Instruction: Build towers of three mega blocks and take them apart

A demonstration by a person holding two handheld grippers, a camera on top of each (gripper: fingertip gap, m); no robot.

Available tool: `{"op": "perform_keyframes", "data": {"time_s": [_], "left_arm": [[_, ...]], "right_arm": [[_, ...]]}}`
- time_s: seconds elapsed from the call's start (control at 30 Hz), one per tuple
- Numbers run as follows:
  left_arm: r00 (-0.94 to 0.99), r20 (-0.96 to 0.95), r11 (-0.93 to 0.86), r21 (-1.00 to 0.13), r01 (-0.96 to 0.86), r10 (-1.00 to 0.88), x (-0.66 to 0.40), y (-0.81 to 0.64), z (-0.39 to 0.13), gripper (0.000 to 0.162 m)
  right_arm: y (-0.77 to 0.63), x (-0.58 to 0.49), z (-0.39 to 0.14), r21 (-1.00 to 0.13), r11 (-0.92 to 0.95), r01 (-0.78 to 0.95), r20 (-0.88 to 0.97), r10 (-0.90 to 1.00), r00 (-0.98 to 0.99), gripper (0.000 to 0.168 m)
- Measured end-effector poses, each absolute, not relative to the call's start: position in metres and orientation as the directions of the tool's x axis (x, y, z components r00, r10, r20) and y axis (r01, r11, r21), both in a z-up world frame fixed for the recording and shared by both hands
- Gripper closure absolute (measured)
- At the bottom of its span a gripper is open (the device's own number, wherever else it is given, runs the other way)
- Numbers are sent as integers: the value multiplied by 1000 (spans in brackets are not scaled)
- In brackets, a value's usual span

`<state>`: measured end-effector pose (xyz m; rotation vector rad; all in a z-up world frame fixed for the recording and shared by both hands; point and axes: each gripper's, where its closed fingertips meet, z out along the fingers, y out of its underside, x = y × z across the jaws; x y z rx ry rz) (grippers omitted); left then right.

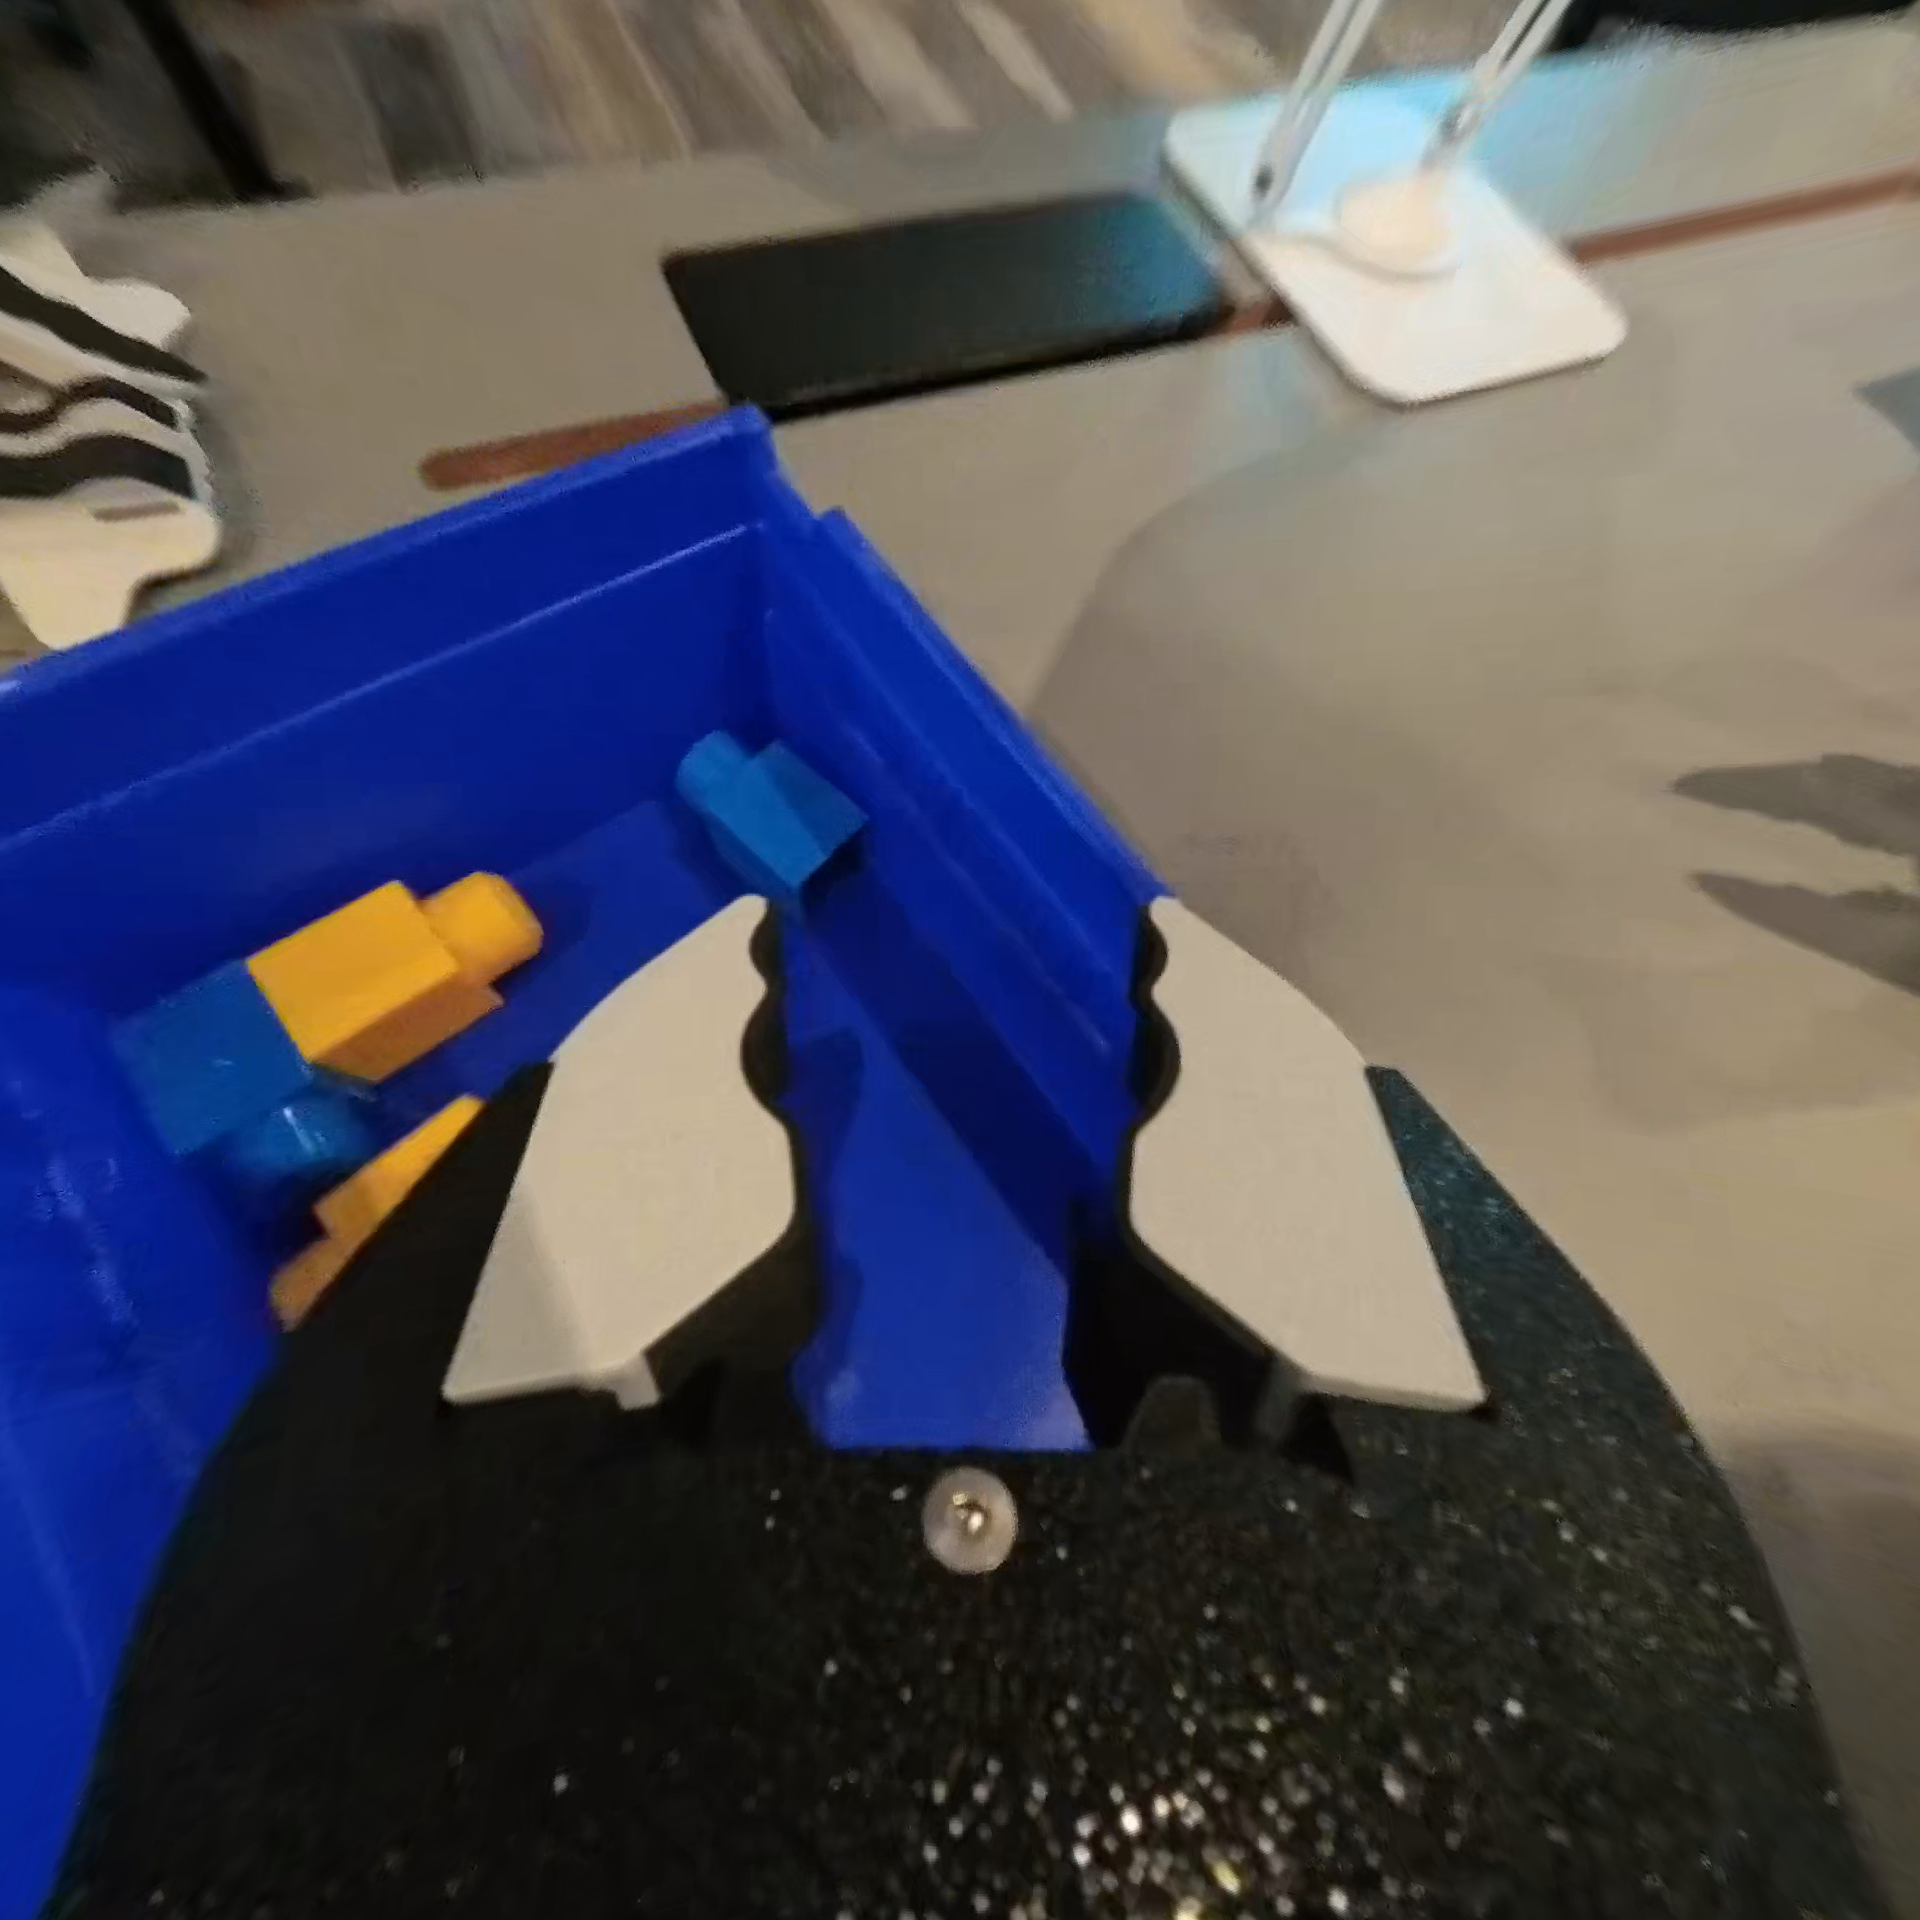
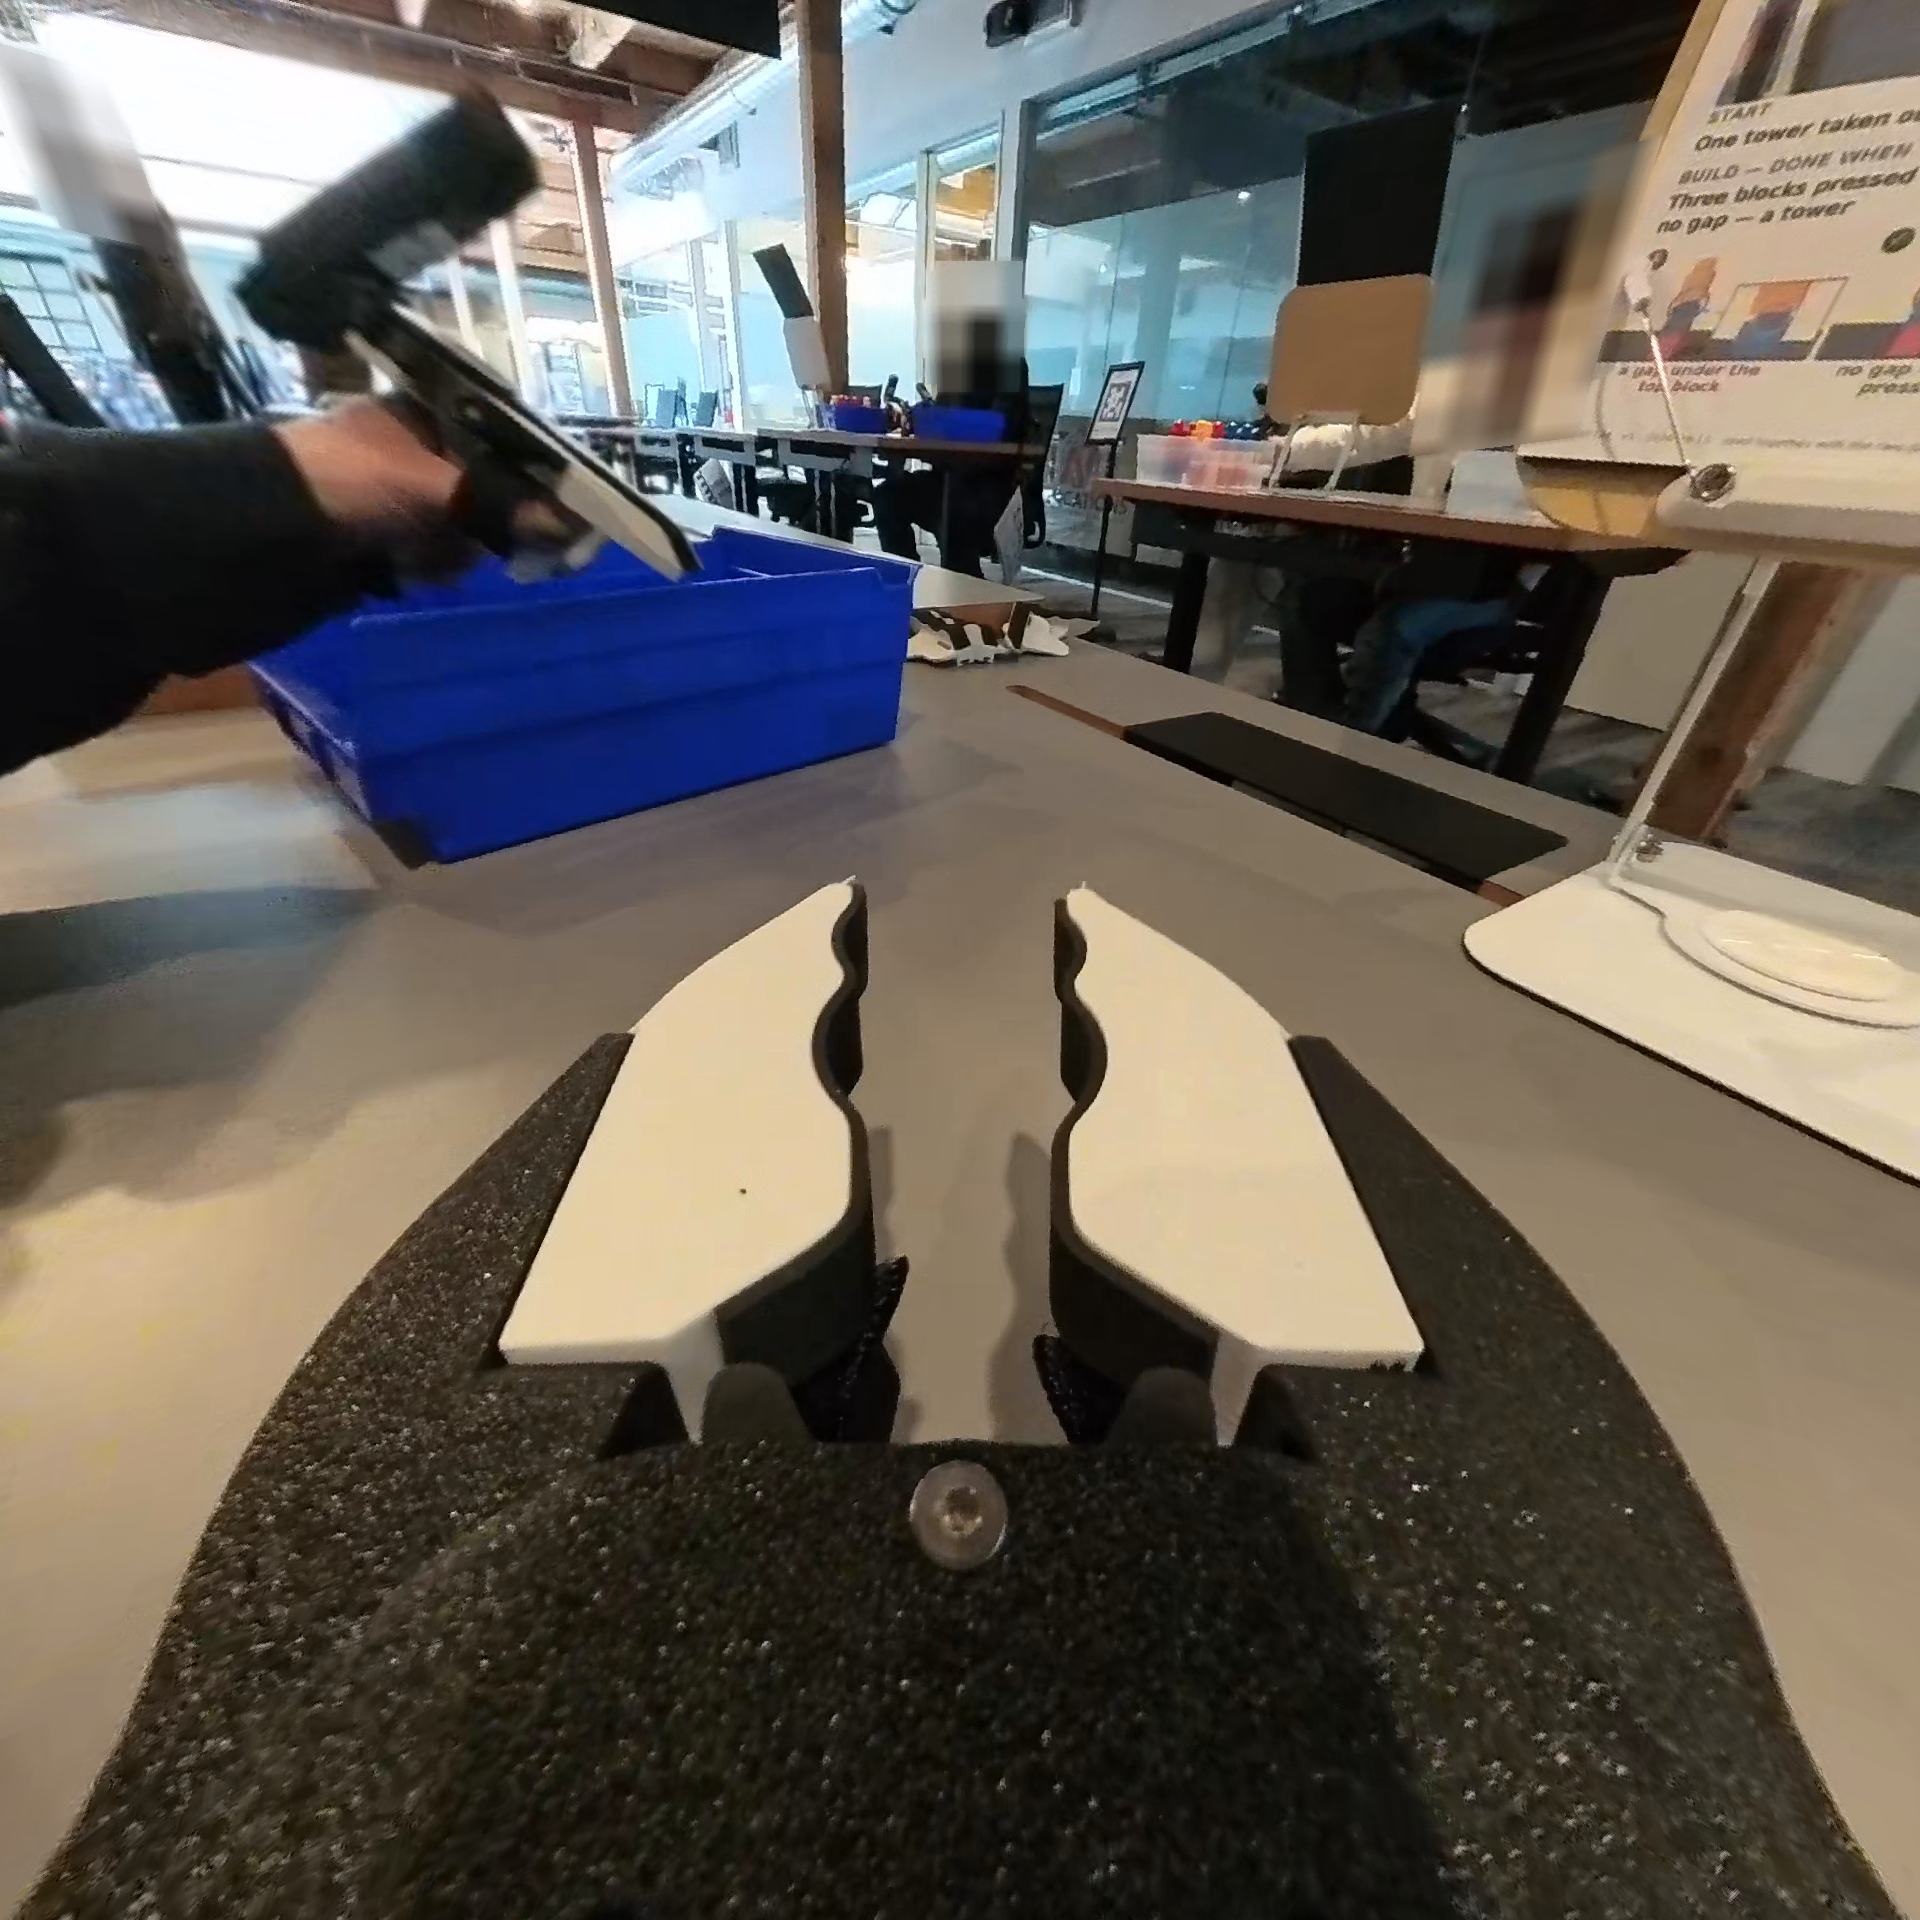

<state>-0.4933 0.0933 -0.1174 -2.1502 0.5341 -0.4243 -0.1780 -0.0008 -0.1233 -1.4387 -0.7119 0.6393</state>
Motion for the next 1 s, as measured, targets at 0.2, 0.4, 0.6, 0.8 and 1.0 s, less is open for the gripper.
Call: {"op": "perform_keyframes", "data": {"time_s": [0.2,0.4,0.6,0.8,1.0], "left_arm": [[896,117,-780,-548,-302,-429,-514,148,-185,89],[917,255,-840,-525,-135,-307,-512,172,-197,91],[916,299,-858,-507,-83,-266,-512,179,-201,89],[943,193,-872,-464,-157,-272,-531,171,-198,96],[926,220,-840,-520,-154,-305,-523,175,-186,89]], "right_arm": [[0,-177,-123,-997,57,46,74,750,658,135],[-1,-181,-126,-993,71,92,114,749,653,136],[-2,-184,-128,-990,79,113,134,753,644,137],[-3,-185,-128,-990,84,113,138,757,639,138],[-4,-186,-128,-990,84,113,137,762,633,138]]}}
